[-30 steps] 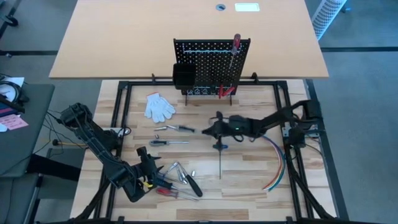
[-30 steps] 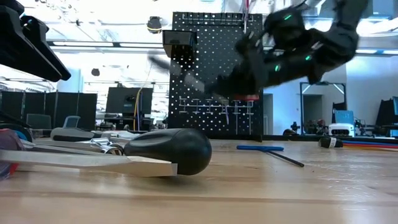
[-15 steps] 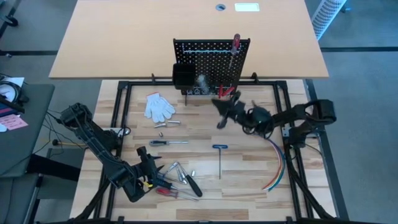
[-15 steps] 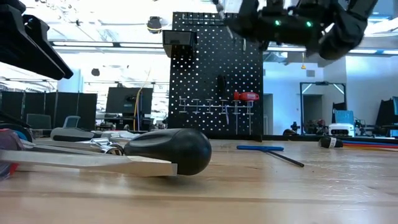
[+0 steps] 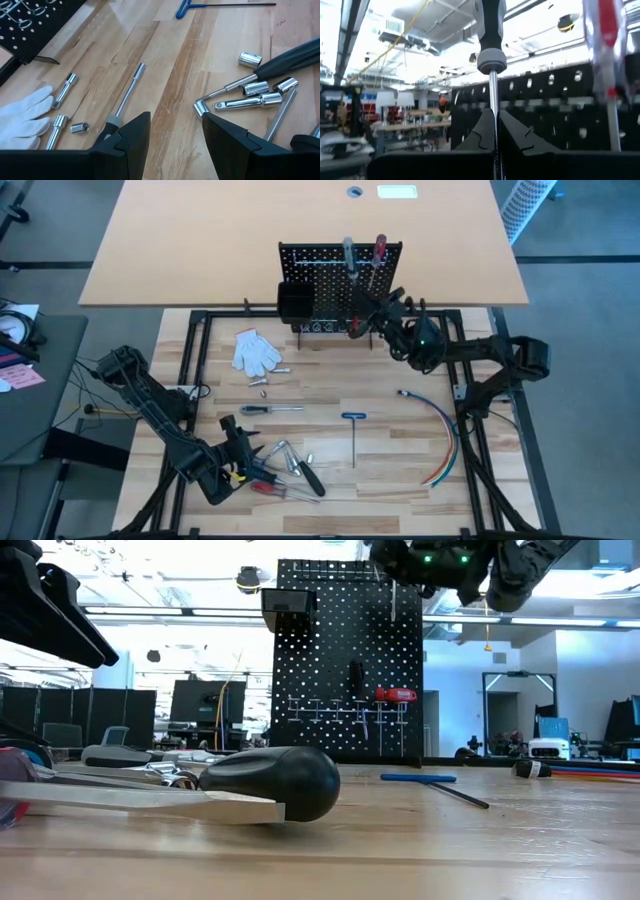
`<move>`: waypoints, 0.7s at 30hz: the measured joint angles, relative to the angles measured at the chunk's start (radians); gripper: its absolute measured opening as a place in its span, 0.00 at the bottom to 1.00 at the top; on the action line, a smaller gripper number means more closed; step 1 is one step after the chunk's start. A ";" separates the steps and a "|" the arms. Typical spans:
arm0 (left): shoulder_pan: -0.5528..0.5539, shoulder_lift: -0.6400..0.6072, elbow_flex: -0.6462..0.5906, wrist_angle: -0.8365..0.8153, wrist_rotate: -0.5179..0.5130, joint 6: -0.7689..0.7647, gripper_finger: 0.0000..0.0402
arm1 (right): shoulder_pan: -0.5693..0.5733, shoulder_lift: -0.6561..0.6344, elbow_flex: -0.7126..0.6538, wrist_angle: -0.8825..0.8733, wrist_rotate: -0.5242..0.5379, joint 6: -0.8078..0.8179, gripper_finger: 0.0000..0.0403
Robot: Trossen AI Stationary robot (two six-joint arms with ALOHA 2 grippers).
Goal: Hang tools onto peg board
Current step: Hang the grey screwdriver on the pegboard bin
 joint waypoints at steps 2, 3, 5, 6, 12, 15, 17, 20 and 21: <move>0.000 0.000 0.000 0.000 0.000 0.000 0.44 | -0.019 -0.001 0.014 -0.006 -0.003 0.000 0.02; 0.000 0.000 0.000 0.000 0.000 0.000 0.44 | -0.027 -0.001 0.018 -0.013 -0.001 0.000 0.02; 0.000 0.000 0.000 0.000 0.000 0.000 0.44 | -0.041 0.000 0.023 -0.028 0.001 0.003 0.02; 0.000 0.000 0.000 0.000 0.000 0.000 0.44 | -0.047 0.000 0.023 -0.028 0.002 0.008 0.02; 0.000 0.000 0.000 0.000 -0.001 0.001 0.44 | -0.056 0.000 0.023 -0.027 0.068 0.015 0.02; 0.000 0.000 0.000 0.000 -0.001 0.001 0.44 | -0.056 0.000 0.023 -0.029 0.075 0.016 0.02; 0.000 0.000 0.000 0.000 -0.001 0.001 0.44 | -0.055 0.001 0.023 -0.035 0.079 0.021 0.02; 0.000 0.000 0.000 0.000 -0.001 0.001 0.44 | -0.056 0.006 0.023 -0.059 0.105 0.040 0.02; 0.000 0.000 0.000 0.000 -0.001 0.001 0.44 | -0.059 0.006 0.023 -0.073 0.112 0.048 0.02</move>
